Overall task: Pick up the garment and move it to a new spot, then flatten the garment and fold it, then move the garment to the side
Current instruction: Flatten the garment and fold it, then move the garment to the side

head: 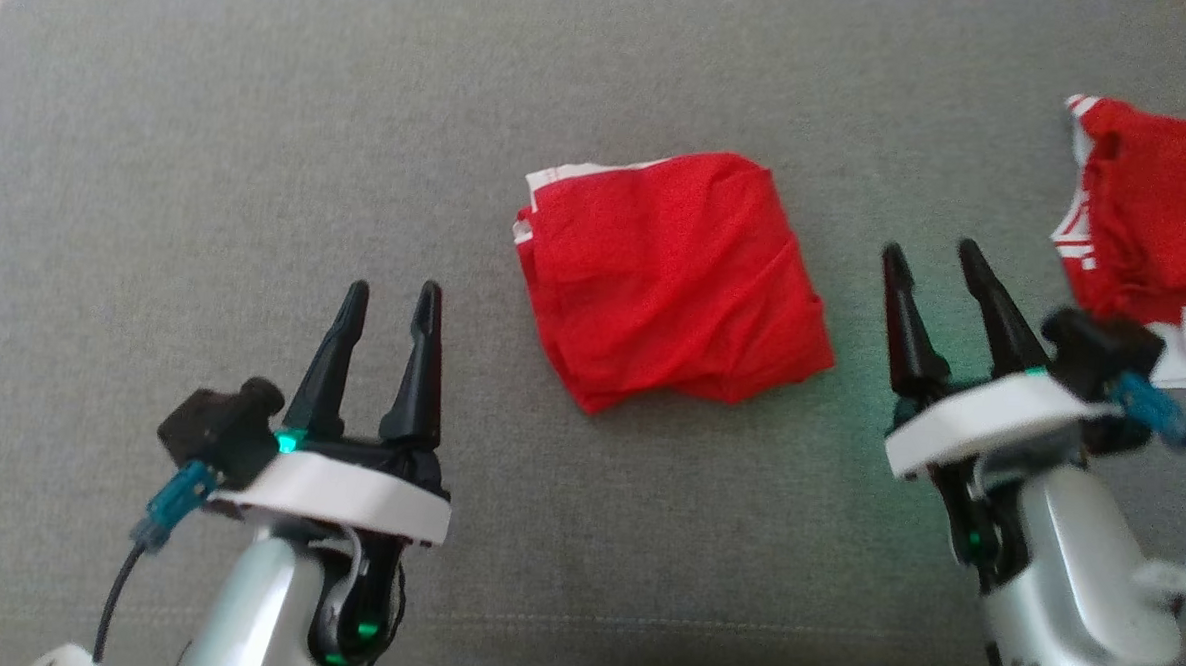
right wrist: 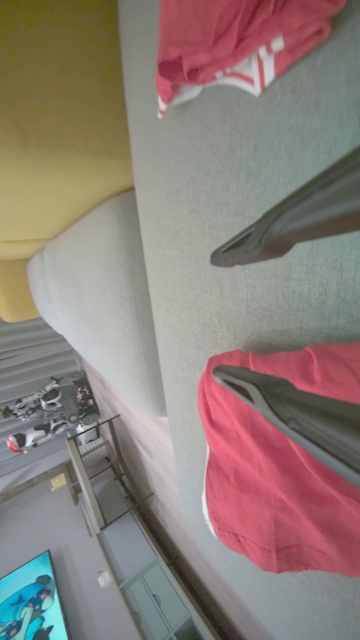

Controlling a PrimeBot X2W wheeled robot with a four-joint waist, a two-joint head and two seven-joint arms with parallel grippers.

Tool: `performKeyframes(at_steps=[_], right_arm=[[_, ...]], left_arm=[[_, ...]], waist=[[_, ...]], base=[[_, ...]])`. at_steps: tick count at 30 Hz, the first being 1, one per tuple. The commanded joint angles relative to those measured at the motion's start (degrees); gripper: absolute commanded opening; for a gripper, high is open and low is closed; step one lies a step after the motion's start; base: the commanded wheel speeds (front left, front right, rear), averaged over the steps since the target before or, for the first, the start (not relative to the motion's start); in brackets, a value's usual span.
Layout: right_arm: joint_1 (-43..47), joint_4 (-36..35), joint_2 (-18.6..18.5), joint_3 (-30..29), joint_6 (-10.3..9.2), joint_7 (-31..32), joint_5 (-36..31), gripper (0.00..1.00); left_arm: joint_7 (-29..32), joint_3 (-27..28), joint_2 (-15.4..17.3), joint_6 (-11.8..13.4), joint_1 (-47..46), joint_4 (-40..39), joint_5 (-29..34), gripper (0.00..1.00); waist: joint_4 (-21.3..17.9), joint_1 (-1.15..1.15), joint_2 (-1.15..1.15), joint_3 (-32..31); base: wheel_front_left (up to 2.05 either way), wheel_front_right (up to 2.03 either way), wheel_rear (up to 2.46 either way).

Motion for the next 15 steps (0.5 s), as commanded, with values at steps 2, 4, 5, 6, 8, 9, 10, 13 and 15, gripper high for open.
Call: performKeyframes(at_steps=[2,4,5,6,8,9,10,13,15], right_arm=[[-3.9,-0.1,-0.7,2.9,0.39,2.3,2.9,1.0],[-5.6,1.5,-1.2,4.1,0.39,4.8,6.0,1.0],[-6.3,2.3,-1.5,4.8,0.39,6.0,7.3,1.0],[-6.9,3.0,-1.9,5.5,0.39,7.1,8.7,1.0],[-7.7,4.4,-2.6,6.5,0.39,8.9,10.9,1.0],[-8.0,5.0,-3.0,7.0,0.39,9.7,11.7,1.0],[-8.2,5.5,-3.4,7.5,0.39,10.3,12.5,1.0],[-8.6,6.5,-4.0,8.6,0.39,11.6,14.5,1.0],[-8.8,6.9,-4.5,9.2,0.39,11.7,15.3,1.0]], left_arm=[[-0.4,0.9,0.3,-0.5,-3.1,-1.7,0.2,1.0],[-0.4,0.5,0.3,-0.5,-3.8,-1.6,0.1,1.0],[-0.4,0.4,0.3,-0.4,-4.1,-1.6,0.0,1.0],[-0.4,0.2,0.3,-0.4,-4.4,-1.5,-0.1,1.0],[-0.4,-0.1,0.3,-0.4,-4.7,-1.5,-0.2,1.0],[-0.4,-0.2,0.3,-0.4,-4.8,-1.4,-0.2,1.0],[-0.4,-0.3,0.3,-0.3,-4.9,-1.4,-0.3,1.0],[-0.4,-0.5,0.3,-0.2,-4.9,-1.4,-0.4,1.0],[-0.4,-0.6,0.3,-0.1,-4.9,-1.5,-0.4,1.0]], waist=[[1.7,0.0,0.0,2.6],[2.5,0.0,0.0,3.5],[2.9,0.0,0.0,3.8],[3.3,0.0,0.0,4.0],[4.0,0.0,0.0,4.2],[4.3,0.0,0.0,4.3],[4.6,0.0,0.0,4.3],[5.2,0.0,0.0,4.4],[5.6,0.0,0.0,4.6]], base=[[0.0,0.0,0.0],[0.0,0.0,0.0],[0.0,0.0,0.0],[0.0,0.0,0.0],[0.0,0.0,0.0],[0.0,0.0,0.0],[0.0,0.0,0.0],[0.0,0.0,0.0],[0.0,0.0,0.0]])
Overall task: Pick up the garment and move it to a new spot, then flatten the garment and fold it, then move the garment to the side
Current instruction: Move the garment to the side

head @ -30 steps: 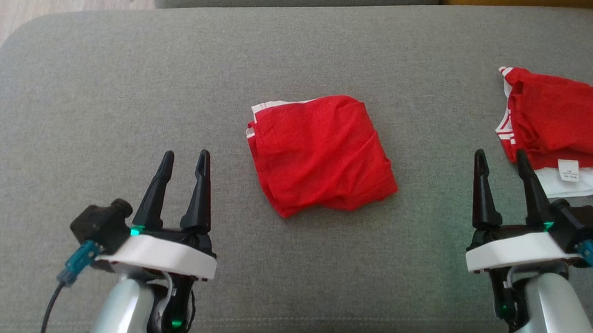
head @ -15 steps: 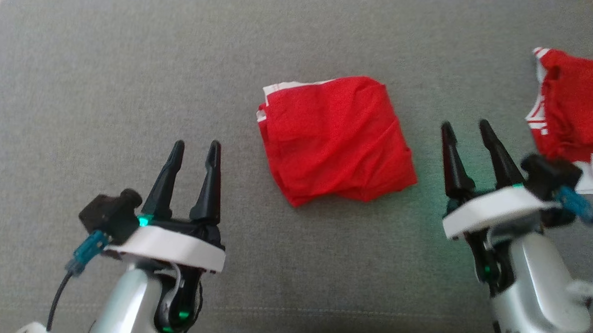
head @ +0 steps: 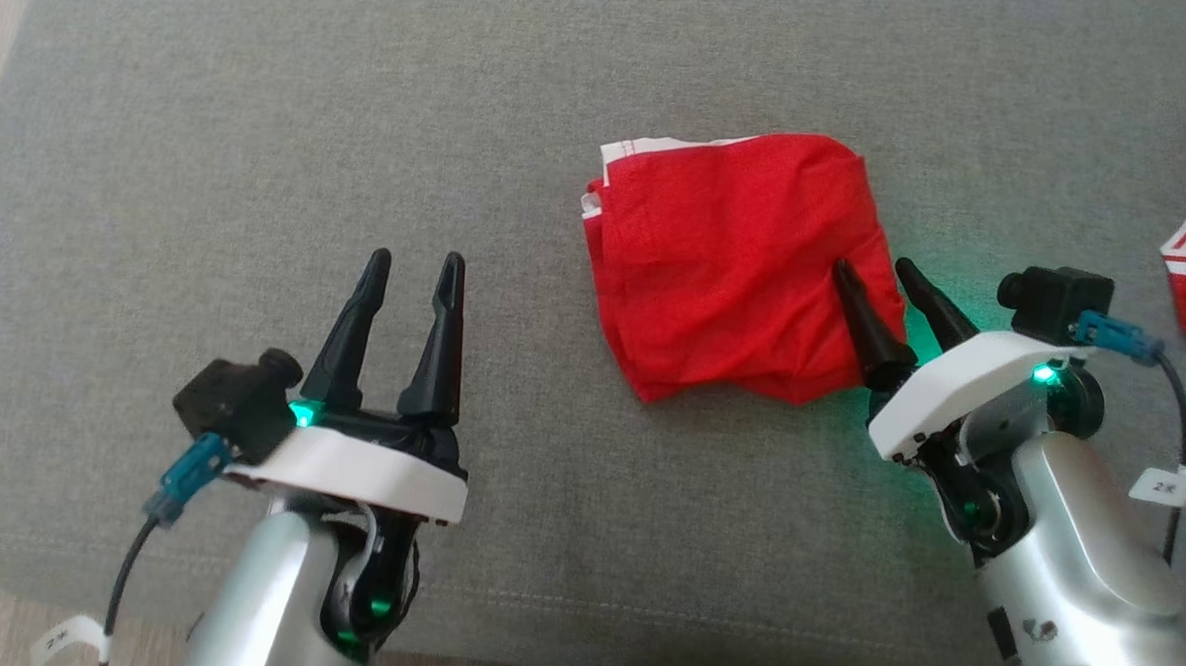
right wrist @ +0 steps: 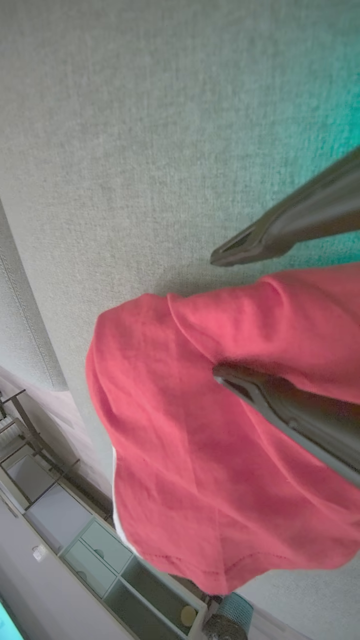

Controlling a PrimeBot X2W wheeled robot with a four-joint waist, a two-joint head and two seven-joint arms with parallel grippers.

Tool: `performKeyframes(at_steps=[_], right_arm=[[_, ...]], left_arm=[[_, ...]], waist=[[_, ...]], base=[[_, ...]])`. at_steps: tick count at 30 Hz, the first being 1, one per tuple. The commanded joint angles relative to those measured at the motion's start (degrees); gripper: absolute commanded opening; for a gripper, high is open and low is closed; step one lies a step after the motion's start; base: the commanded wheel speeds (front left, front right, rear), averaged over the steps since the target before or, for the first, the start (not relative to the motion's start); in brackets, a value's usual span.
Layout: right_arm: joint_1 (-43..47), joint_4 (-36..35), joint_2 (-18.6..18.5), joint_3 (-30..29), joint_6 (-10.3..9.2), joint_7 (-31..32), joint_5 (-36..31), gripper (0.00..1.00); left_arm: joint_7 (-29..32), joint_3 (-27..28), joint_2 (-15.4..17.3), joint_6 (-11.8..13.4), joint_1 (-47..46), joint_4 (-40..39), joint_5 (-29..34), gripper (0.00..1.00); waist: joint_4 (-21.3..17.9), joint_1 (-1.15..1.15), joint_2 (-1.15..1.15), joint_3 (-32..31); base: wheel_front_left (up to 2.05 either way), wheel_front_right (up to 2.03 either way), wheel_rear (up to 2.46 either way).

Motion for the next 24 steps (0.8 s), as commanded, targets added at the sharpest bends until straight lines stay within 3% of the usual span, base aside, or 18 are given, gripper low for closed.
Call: performKeyframes(at_steps=[1,5,6,7,8,24], right_arm=[[-1.9,-1.2,-0.6,1.5,0.39,0.3,0.8,1.0],[-2.0,0.6,-1.4,3.7,0.39,2.1,1.9,1.0],[-2.1,1.0,-1.7,4.3,0.39,2.4,2.1,0.5],[-2.2,1.3,-2.1,5.0,0.39,2.4,2.0,0.2],[-2.4,1.6,-2.6,5.7,0.39,2.2,1.7,0.0],[-7.1,5.3,-7.9,6.8,0.39,-12.9,-16.3,0.0]], left_arm=[[-0.4,1.3,0.3,0.3,-1.6,-1.7,-0.3,1.0],[-0.4,1.2,0.3,0.3,-1.7,-1.5,-0.3,1.0],[-0.4,1.2,0.3,0.3,-1.7,-1.4,-0.3,1.0],[-0.4,1.1,0.3,0.4,-1.8,-1.4,-0.3,1.0],[-0.4,1.1,0.3,0.4,-1.8,-1.4,-0.3,1.0],[-0.4,1.4,0.3,0.3,-1.5,-1.8,1.2,1.0]], waist=[[0.3,0.0,0.0,0.1],[0.5,0.0,0.0,0.0],[0.5,0.0,0.0,0.0],[0.5,0.0,0.0,-0.1],[0.5,0.0,0.0,-0.2],[-3.1,0.0,0.0,-1.8]], base=[[0.0,0.0,0.0],[0.0,0.0,0.0],[0.0,0.0,0.0],[0.0,0.0,0.0],[0.0,0.0,0.0],[0.0,0.0,0.0]])
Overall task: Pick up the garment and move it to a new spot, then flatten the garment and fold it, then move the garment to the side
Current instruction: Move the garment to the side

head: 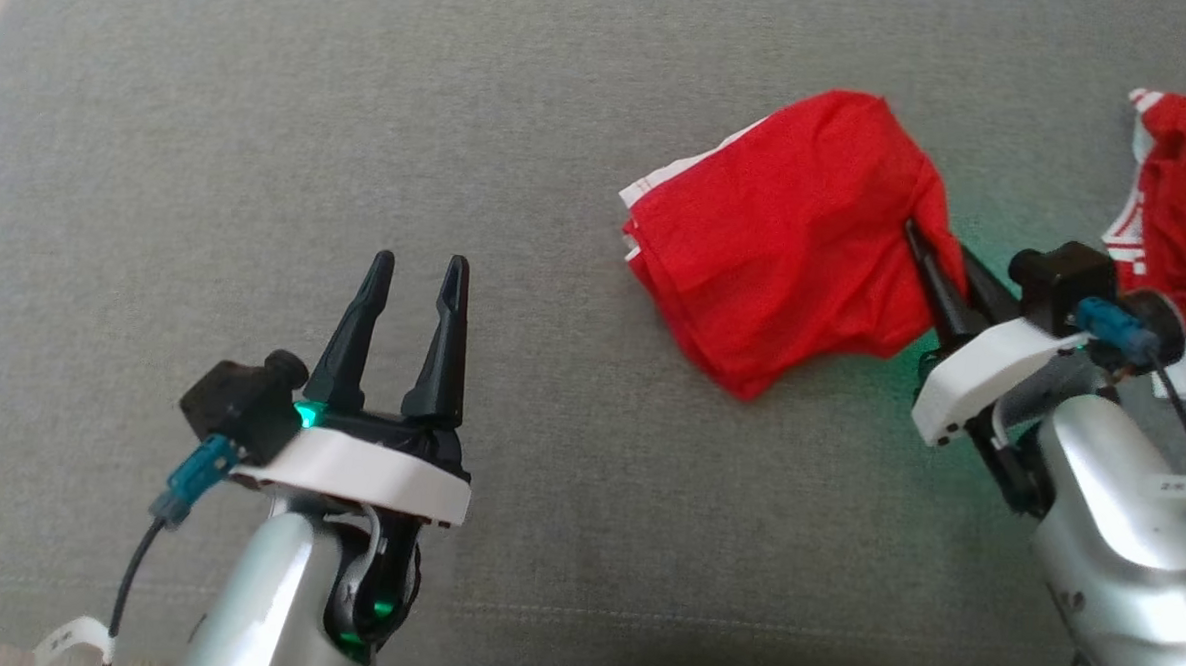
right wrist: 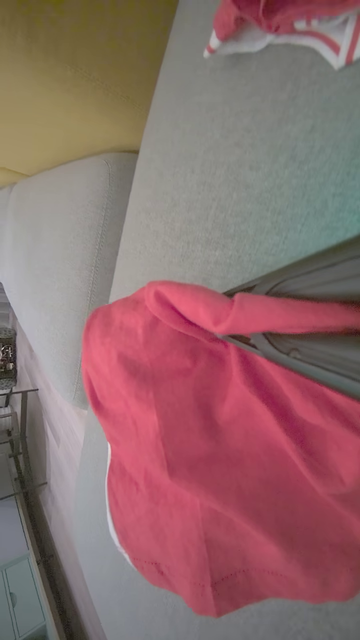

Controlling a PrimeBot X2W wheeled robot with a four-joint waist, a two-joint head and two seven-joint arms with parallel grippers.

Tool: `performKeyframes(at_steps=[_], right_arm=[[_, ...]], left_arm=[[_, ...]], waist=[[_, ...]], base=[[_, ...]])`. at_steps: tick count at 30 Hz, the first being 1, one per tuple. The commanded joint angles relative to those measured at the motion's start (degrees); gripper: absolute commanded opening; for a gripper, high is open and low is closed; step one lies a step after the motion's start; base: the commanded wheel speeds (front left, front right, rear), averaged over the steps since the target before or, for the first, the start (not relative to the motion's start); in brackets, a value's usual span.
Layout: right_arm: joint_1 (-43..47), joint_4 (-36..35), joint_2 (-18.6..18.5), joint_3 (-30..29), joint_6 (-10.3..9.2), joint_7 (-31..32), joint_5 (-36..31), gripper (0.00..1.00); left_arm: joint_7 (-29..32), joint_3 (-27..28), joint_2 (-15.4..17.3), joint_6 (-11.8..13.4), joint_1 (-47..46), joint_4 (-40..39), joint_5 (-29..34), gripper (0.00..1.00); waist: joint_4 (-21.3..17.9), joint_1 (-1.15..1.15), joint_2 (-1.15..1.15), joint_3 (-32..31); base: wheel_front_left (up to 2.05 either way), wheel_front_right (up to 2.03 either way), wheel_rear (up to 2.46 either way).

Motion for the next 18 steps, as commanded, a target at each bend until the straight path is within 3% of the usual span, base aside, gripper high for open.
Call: performKeyframes(at_steps=[1,9,18], right_arm=[[-1.7,-1.7,-1.2,0.1,0.37,-1.0,-0.9,0.0],[-4.5,-3.8,-5.7,-0.4,0.37,-0.3,-3.2,0.0],[-8.4,-3.9,-14.5,-3.8,0.37,3.8,-1.6,0.0]], left_arm=[[-0.4,1.8,0.3,-0.1,-1.6,-1.9,0.6,1.0],[-0.4,2.3,0.3,-0.4,-2.3,-2.0,1.6,1.0],[-0.4,2.5,0.3,-1.3,-4.3,-1.9,3.1,1.0]], waist=[[-0.9,0.0,0.0,0.0],[-4.6,0.0,0.0,1.0],[-8.5,0.0,0.0,5.3]], base=[[0.0,0.0,0.0],[0.0,0.0,0.0],[0.0,0.0,0.0]])
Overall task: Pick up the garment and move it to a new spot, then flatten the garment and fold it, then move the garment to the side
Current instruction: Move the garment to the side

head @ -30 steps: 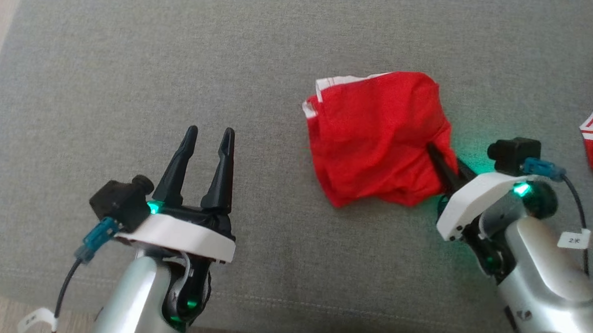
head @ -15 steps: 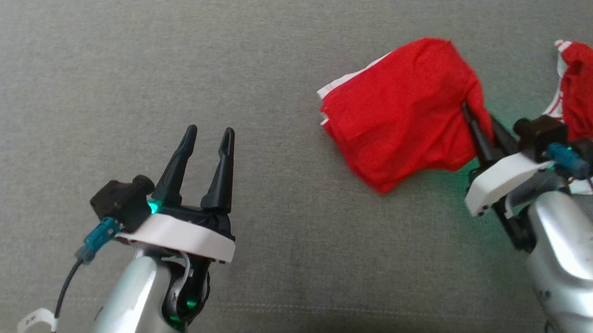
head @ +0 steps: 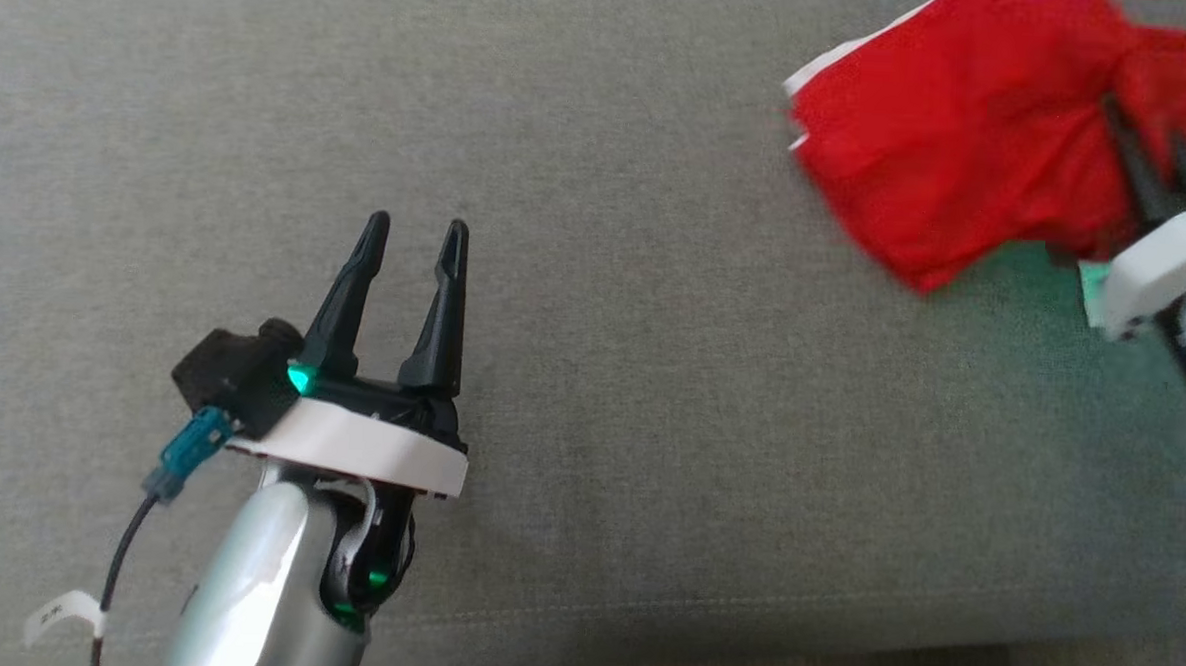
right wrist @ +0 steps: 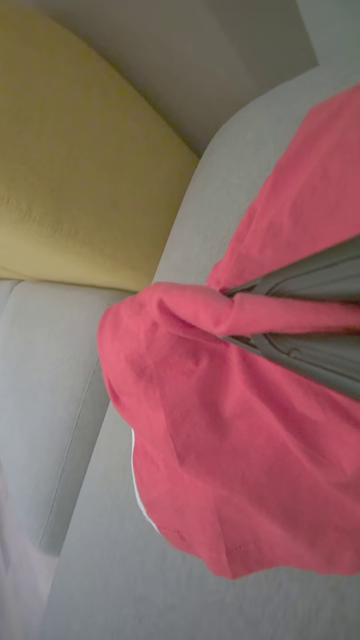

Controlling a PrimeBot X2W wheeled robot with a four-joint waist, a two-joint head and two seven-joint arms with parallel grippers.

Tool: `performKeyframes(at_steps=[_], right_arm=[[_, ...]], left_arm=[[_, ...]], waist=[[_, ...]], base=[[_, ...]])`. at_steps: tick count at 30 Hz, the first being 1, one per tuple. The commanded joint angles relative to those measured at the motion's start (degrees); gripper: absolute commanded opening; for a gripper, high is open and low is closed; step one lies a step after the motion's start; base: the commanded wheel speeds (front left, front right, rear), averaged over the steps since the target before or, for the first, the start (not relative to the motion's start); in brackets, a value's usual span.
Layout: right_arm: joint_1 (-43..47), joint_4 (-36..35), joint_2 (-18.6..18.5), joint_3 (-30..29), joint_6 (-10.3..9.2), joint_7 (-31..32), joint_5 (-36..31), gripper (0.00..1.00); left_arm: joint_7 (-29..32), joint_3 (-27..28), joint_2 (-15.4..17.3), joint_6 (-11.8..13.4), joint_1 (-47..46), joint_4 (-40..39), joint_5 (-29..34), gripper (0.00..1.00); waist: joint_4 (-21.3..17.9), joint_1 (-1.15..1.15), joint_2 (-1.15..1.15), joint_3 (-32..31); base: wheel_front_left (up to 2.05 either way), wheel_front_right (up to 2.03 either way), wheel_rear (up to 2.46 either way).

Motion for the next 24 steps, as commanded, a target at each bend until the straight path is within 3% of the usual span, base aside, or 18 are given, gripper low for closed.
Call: performKeyframes(at_steps=[1,7,12,19,24], right_arm=[[-1.7,-1.0,-2.5,-1.1,0.37,0.3,0.4,0.0],[-3.6,2.4,-5.4,-5.8,0.37,1.9,-0.7,0.0],[-4.3,5.0,-5.4,-10.8,0.37,3.4,-2.5,0.0],[-5.1,8.2,-2.4,-19.6,0.37,5.3,-8.2,0.0],[-5.2,9.5,-0.1,-21.7,0.37,6.3,-9.1,0.0]], left_arm=[[-0.4,1.8,0.4,-0.3,-2.0,-1.6,0.7,1.0],[-0.4,1.7,0.4,-0.8,-3.6,-1.4,1.3,1.0],[-0.4,1.7,0.4,-0.9,-4.2,-1.3,1.6,1.0],[-0.4,1.5,0.4,-1.1,-4.7,-1.2,1.8,1.0],[-0.4,1.6,0.4,-1.3,-5.2,-0.9,2.0,1.0]], waist=[[-1.2,0.0,0.0,1.5],[-2.3,0.0,0.0,3.7],[-2.8,0.0,0.0,4.6],[-3.3,0.0,0.0,5.6],[-3.5,0.0,0.0,6.1]], base=[[0.0,0.0,0.0],[0.0,0.0,0.0],[0.0,0.0,0.0],[0.0,0.0,0.0],[0.0,0.0,0.0]])
